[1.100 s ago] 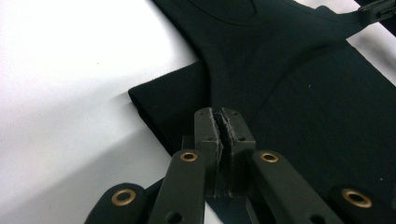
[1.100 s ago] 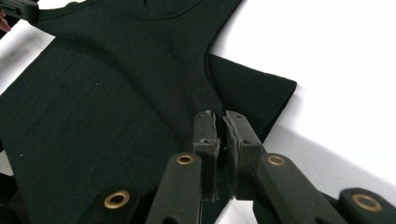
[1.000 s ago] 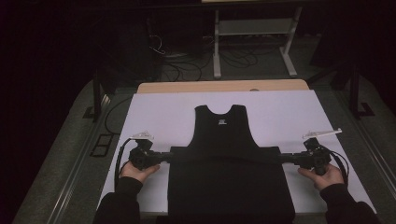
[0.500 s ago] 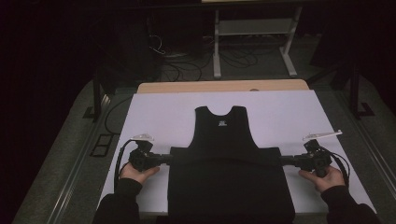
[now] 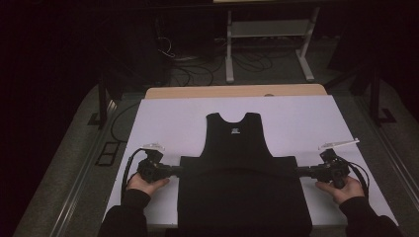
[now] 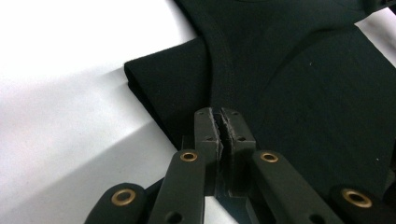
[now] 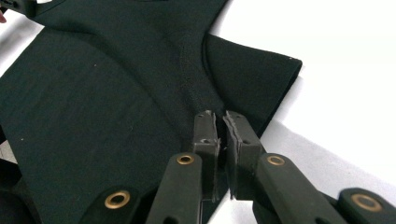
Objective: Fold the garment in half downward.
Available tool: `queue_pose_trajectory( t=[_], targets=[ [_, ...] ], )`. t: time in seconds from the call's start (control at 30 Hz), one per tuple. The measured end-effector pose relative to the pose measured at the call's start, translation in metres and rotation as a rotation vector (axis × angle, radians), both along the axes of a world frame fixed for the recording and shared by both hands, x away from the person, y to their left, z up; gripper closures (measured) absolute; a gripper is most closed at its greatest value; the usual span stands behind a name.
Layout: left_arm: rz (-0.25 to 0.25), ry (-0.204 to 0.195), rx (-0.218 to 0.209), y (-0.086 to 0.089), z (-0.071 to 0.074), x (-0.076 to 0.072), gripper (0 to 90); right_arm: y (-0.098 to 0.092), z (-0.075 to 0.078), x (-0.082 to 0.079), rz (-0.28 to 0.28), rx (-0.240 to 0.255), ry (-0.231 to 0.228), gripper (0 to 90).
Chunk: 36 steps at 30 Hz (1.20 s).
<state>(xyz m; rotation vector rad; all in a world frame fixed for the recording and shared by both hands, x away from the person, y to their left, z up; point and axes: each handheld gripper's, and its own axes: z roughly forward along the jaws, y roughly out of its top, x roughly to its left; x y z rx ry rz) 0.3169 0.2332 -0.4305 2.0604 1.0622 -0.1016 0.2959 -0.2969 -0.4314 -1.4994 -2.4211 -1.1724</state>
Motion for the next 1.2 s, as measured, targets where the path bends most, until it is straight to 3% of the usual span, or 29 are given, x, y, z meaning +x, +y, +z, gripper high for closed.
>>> queue_pose_trajectory(
  t=[0.43,0.63,0.9,1.0,1.2],
  targets=[
    [-0.005,-0.005,0.001,-0.0003,-0.0017,0.0004,82.0,0.0013,-0.0016,0.0004,0.002,-0.015,0.002,78.1],
    [0.004,-0.011,0.0,0.0004,-0.0027,0.0005,66.7,0.0009,-0.0018,0.0,-0.016,-0.034,-0.013,70.5],
    [0.035,-0.037,-0.016,0.0034,-0.0016,0.001,47.3,-0.0013,0.0005,-0.0002,-0.045,-0.038,-0.047,53.6],
    [0.035,-0.046,-0.041,0.0051,-0.0002,0.0014,44.4,0.0004,0.0009,0.0001,-0.035,-0.04,-0.067,49.7],
    [0.024,-0.101,-0.04,0.0044,0.0044,0.0014,34.3,0.0044,0.0029,0.0031,-0.027,-0.03,-0.092,37.4]
  ],
)
